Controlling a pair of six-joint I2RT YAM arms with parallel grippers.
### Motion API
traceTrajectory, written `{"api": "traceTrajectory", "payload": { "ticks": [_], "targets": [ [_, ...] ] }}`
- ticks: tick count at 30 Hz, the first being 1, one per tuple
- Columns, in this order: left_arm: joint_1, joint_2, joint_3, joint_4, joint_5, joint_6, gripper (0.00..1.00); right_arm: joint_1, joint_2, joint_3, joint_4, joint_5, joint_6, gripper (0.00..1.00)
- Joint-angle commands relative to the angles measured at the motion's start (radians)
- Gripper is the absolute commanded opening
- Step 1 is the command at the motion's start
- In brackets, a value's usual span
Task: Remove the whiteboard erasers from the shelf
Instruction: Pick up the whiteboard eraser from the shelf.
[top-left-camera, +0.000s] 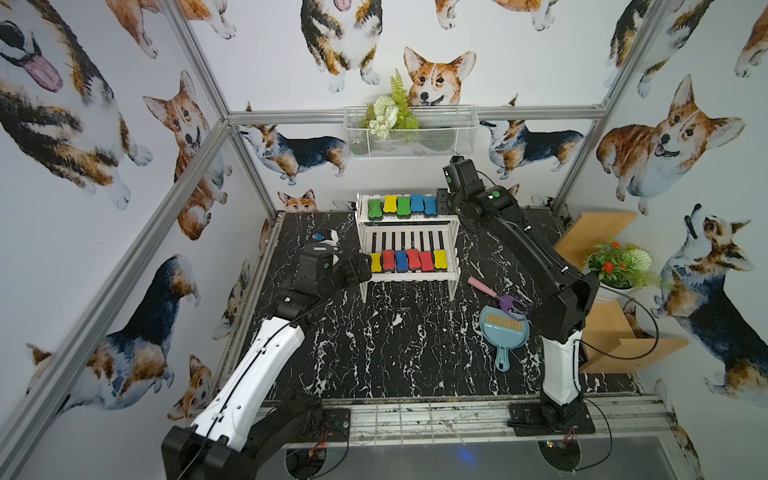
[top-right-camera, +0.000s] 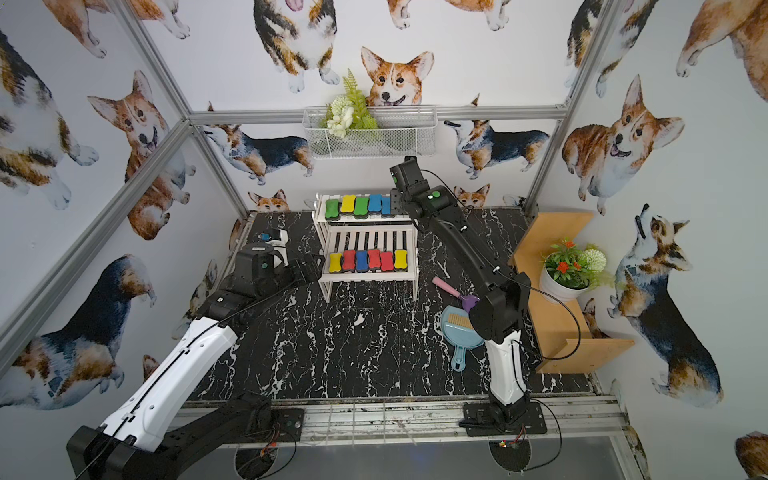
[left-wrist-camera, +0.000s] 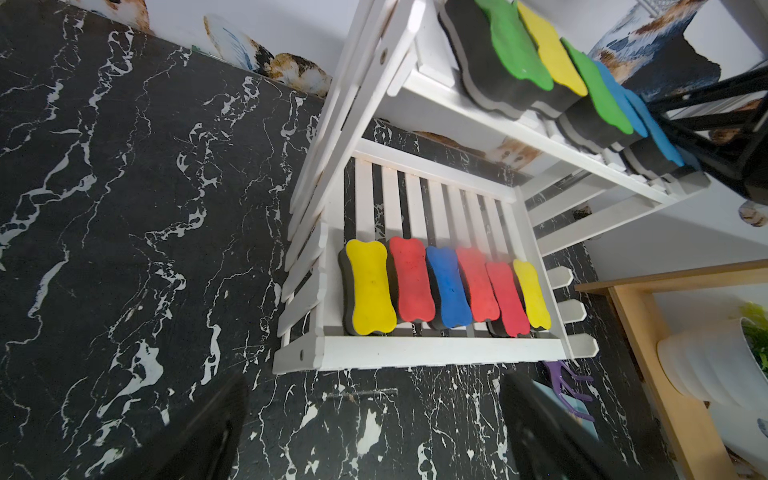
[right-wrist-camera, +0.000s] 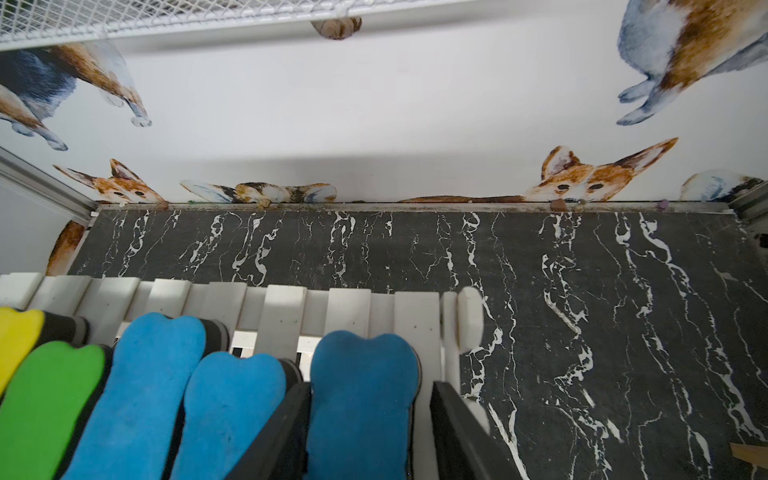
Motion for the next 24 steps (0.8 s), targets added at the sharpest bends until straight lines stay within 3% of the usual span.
{"api": "traceTrajectory", "payload": {
  "ticks": [1, 16, 20, 24],
  "targets": [
    [0.003, 0.001, 0.0, -0.003, 0.004, 0.003, 1.0, 0.002, 0.01, 0.0, -0.08, 0.017, -0.007, 0.49],
    [0.004, -0.008, -0.004, -0.001, -0.004, -0.001, 1.0, 0.007, -0.103, 0.061, -0.003, -0.096, 0.042, 0.41],
    [0.006, -0.019, -0.013, -0.001, -0.007, 0.002, 1.0, 0.047, -0.265, -0.148, 0.079, -0.08, 0.054, 0.41],
    [0.009, -0.03, -0.024, -0.005, -0.006, 0.002, 1.0, 0.106, -0.499, -0.521, 0.218, -0.078, 0.107, 0.41]
  ]
}}
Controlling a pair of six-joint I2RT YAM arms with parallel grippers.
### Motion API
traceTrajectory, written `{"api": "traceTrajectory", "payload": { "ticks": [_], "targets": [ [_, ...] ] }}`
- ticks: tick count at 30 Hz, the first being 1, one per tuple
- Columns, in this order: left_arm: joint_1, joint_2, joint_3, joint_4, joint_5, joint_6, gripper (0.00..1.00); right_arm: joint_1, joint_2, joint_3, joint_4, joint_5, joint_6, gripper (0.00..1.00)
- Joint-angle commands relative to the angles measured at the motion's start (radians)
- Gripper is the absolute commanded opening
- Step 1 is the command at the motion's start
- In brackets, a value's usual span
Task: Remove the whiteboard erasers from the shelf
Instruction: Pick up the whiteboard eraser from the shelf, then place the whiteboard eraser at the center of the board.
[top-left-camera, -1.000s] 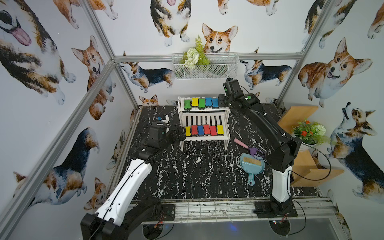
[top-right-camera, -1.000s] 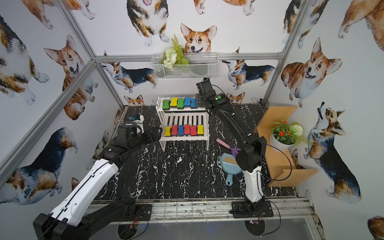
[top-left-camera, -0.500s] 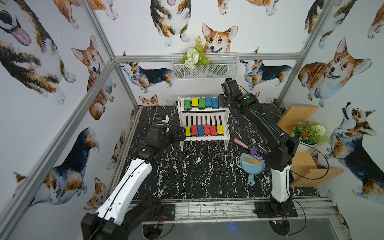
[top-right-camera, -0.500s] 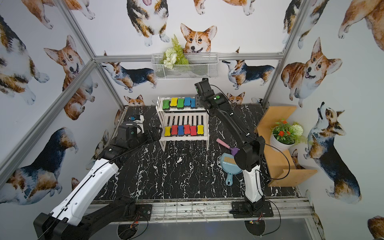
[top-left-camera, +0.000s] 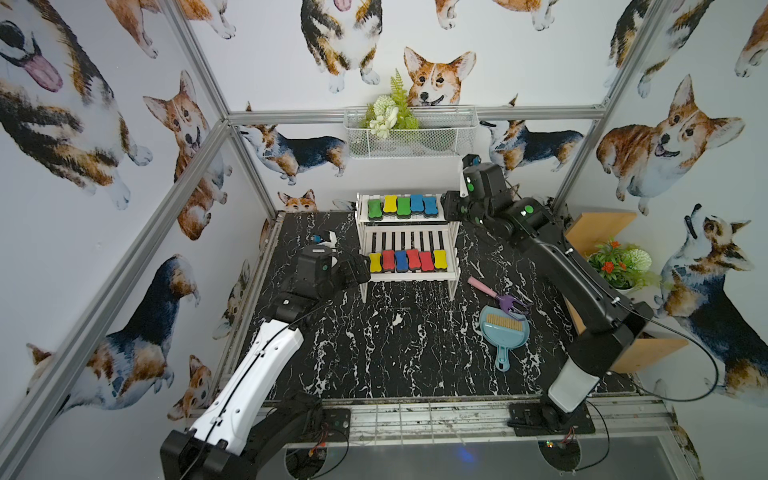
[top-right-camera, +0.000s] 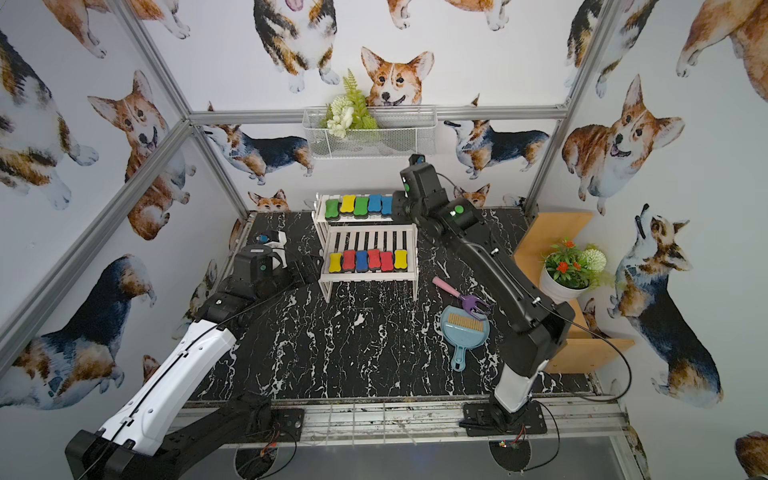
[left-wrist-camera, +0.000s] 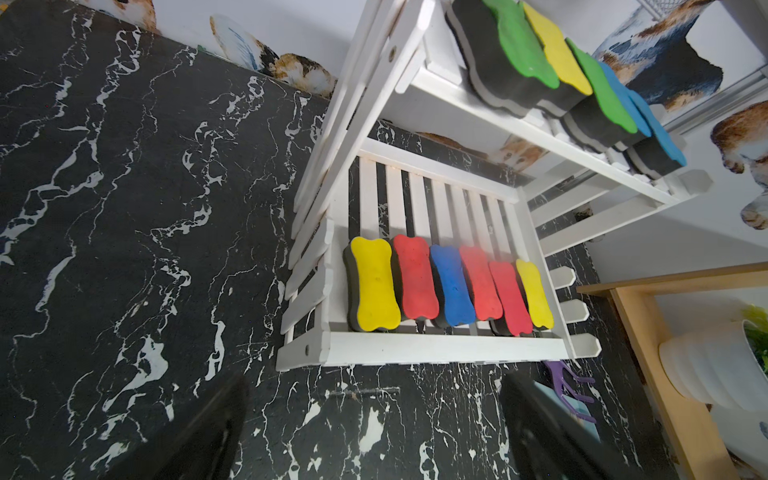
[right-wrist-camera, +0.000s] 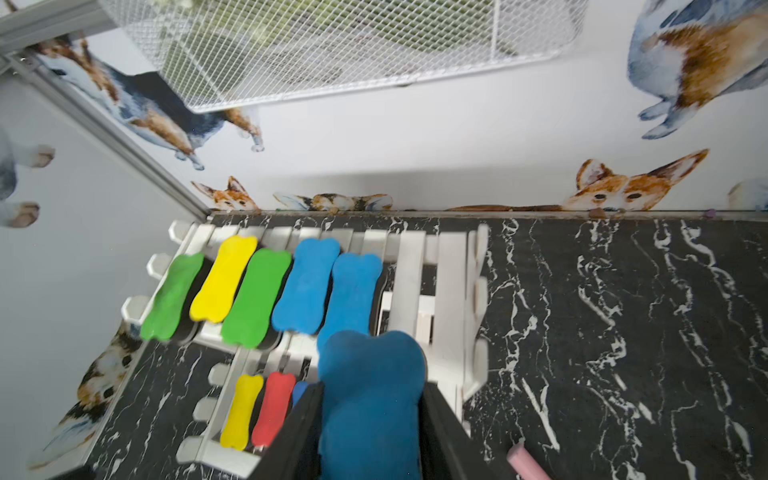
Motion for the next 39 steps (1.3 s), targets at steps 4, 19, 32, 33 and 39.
{"api": "traceTrajectory", "payload": {
  "ticks": [4, 19, 32, 33, 39],
  "targets": [
    [0.005, -0.024, -0.015, -0.019, -0.001, 0.013, 1.0, 0.076, -0.331, -0.515, 0.206, 0.011, 0.126, 0.4],
    [0.009, -0.038, -0.028, -0.035, -0.024, 0.03, 1.0, 0.259, -0.464, -1.239, 0.539, 0.085, 0.395, 0.4],
    [0.009, -0.026, -0.037, -0.029, -0.02, 0.028, 1.0, 0.262, -0.195, -1.237, 0.749, 0.188, 0.344, 0.4],
    [0.009, -0.023, -0.037, -0.031, -0.02, 0.029, 1.0, 0.262, -0.176, -1.226, 0.743, 0.192, 0.337, 0.4],
    [0.01, -0.023, -0.041, -0.026, -0.018, 0.029, 1.0, 0.262, -0.102, -1.213, 0.775, 0.208, 0.34, 0.41]
  ]
}}
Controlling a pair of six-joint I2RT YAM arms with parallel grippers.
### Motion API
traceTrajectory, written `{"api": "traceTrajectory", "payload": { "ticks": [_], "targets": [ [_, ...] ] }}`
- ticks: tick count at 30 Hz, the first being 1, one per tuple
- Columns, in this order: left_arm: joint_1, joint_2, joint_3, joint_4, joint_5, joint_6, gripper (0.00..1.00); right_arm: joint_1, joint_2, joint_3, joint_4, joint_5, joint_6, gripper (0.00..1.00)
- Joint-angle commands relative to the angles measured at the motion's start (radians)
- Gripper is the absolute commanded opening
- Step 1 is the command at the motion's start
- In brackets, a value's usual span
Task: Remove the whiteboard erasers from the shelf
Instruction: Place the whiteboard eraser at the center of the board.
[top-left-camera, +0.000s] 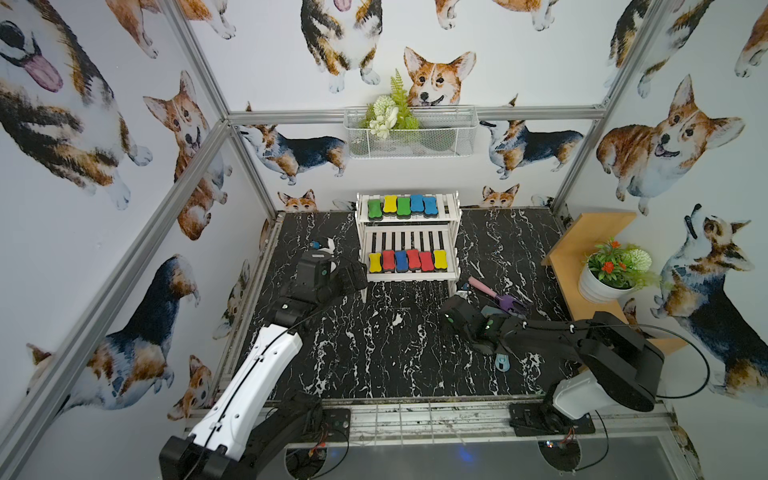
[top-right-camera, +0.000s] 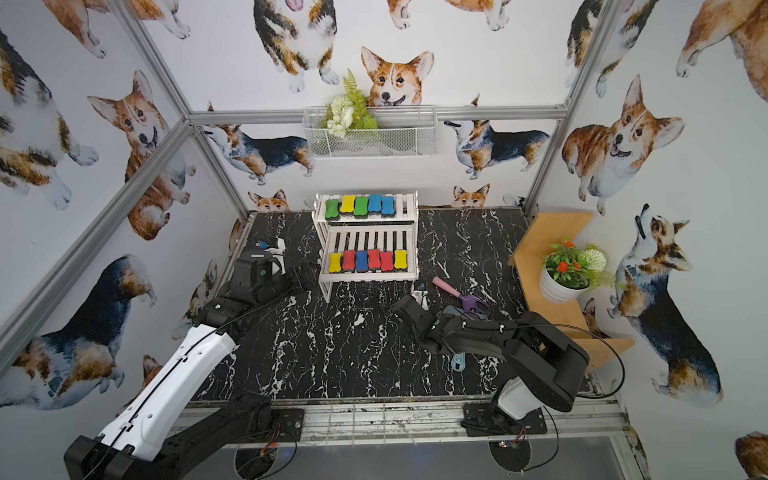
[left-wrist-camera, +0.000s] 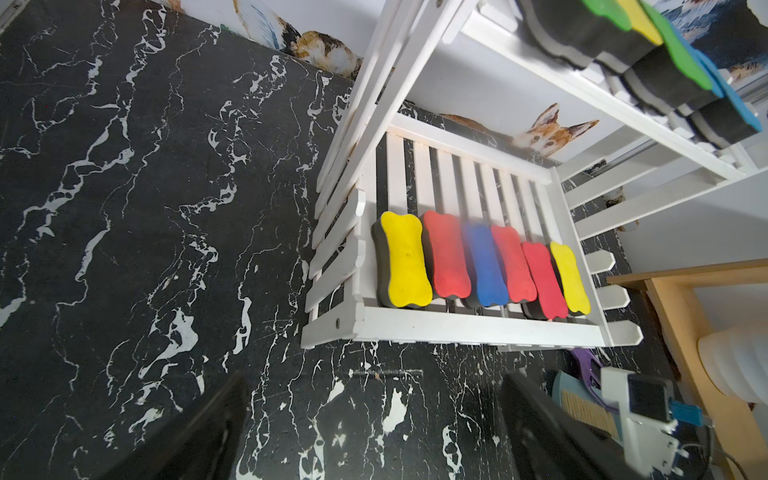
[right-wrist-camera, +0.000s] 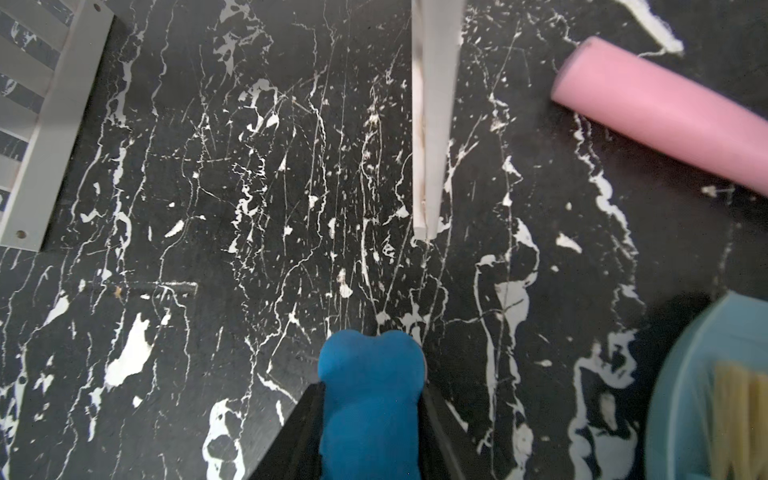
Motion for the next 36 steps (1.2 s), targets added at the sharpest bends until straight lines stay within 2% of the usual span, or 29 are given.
{"api": "traceTrajectory", "payload": {
  "ticks": [1, 5, 8, 11, 14, 19, 23, 28, 36],
  "targets": [
    [0.001, 0.002, -0.005, 0.015, 0.006, 0.011, 1.0, 0.001, 0.034, 0.011, 0.052, 0.032, -0.015, 0.41],
    [0.002, 0.006, -0.002, 0.007, 0.005, 0.022, 1.0, 0.001, 0.079, 0.033, 0.05, 0.035, -0.042, 0.42],
    [0.001, 0.008, -0.001, 0.001, 0.004, 0.029, 1.0, 0.001, 0.094, 0.041, 0.043, 0.04, -0.05, 0.47],
    [0.002, 0.006, -0.004, -0.001, 0.005, 0.029, 1.0, 0.001, 0.088, 0.038, 0.04, 0.039, -0.045, 0.55],
    [0.001, 0.007, -0.004, -0.003, 0.008, 0.031, 1.0, 0.002, 0.066, 0.043, 0.023, 0.04, -0.04, 0.68],
    [0.001, -0.001, 0.001, -0.014, 0.007, 0.037, 1.0, 0.001, -0.038, 0.084, -0.096, 0.012, -0.034, 0.71],
    [0.001, -0.009, -0.001, -0.011, 0.015, 0.038, 1.0, 0.001, -0.174, 0.128, -0.179, -0.019, -0.08, 0.72],
    [0.001, -0.011, -0.017, 0.001, 0.067, 0.031, 1.0, -0.011, -0.241, 0.313, -0.32, -0.044, -0.185, 0.7],
    [0.0, -0.041, -0.053, 0.017, 0.107, 0.015, 1.0, -0.102, -0.097, 0.783, -0.528, -0.119, -0.319, 0.66]
  ]
}}
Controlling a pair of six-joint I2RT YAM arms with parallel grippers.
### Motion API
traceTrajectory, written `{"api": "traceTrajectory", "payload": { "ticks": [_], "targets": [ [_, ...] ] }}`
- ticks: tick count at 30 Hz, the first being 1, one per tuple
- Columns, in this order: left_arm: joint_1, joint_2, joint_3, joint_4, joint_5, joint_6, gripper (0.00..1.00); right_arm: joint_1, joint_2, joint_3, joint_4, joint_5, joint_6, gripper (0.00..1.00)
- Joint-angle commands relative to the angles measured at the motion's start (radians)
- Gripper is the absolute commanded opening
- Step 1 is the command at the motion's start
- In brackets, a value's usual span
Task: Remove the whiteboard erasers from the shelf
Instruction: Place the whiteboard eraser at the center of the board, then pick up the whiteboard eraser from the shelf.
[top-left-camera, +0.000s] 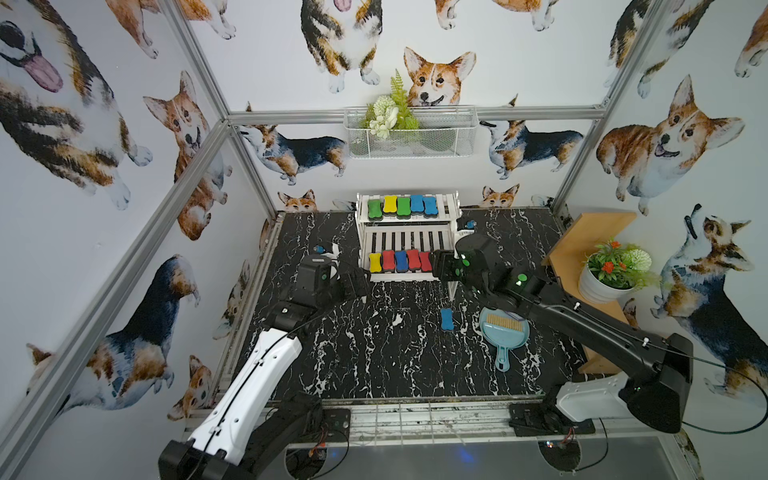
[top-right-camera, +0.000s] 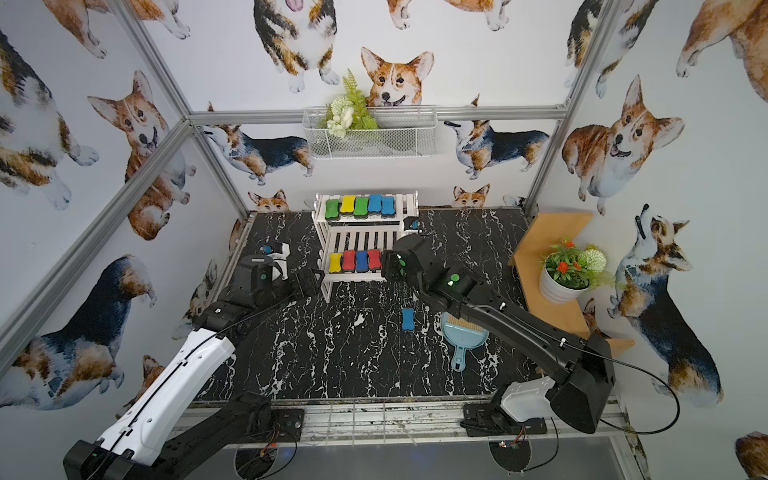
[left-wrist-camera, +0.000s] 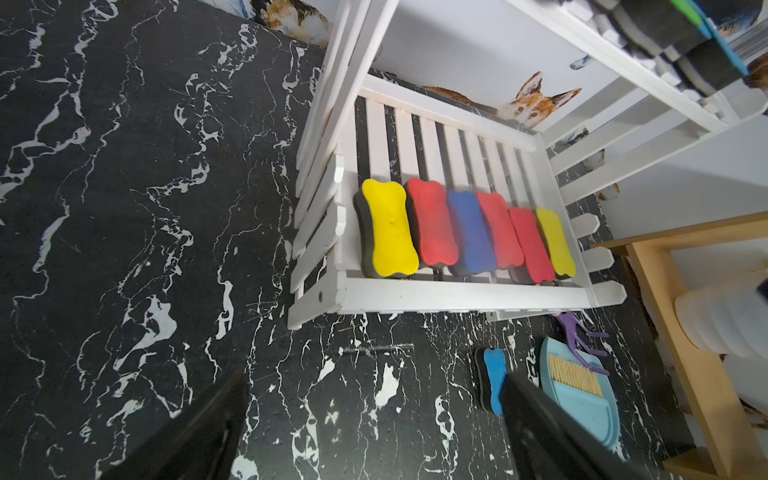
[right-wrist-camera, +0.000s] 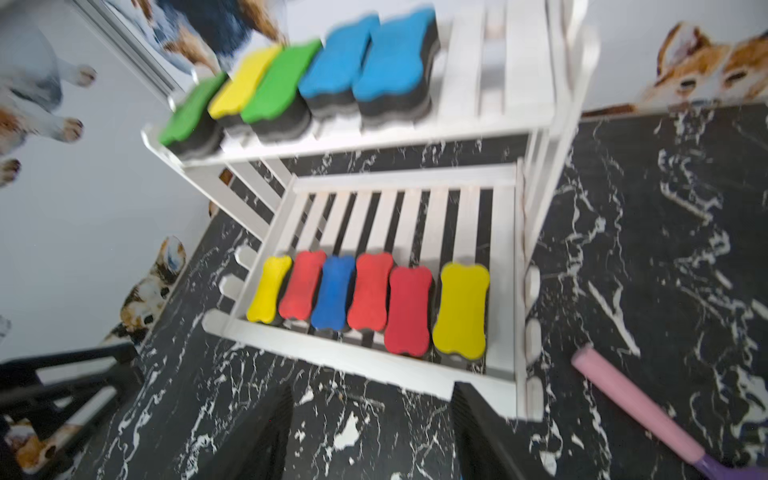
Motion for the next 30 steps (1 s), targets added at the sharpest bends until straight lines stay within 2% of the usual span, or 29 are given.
{"api": "traceTrajectory", "payload": {
  "ticks": [1, 8, 14, 20, 30],
  "targets": [
    [0.001, -0.011, -0.011, 0.019, 0.02, -0.007, 1.0, -0.033, 0.075, 0.173, -0.132, -0.026, -0.093, 0.66],
    [0.001, -0.01, 0.003, -0.006, -0.004, 0.001, 1.0, -0.106, 0.366, 0.692, -0.311, 0.006, -0.182, 0.66],
    [0.002, -0.01, 0.011, -0.01, -0.018, 0.004, 1.0, -0.188, 0.595, 1.014, -0.439, -0.061, -0.192, 0.64],
    [0.003, -0.002, 0.016, -0.011, -0.022, 0.006, 1.0, -0.215, 0.655, 1.029, -0.45, -0.078, -0.205, 0.54],
    [0.002, 0.002, 0.017, -0.005, -0.027, 0.002, 1.0, -0.224, 0.666, 0.977, -0.437, -0.068, -0.21, 0.48]
  ]
}}
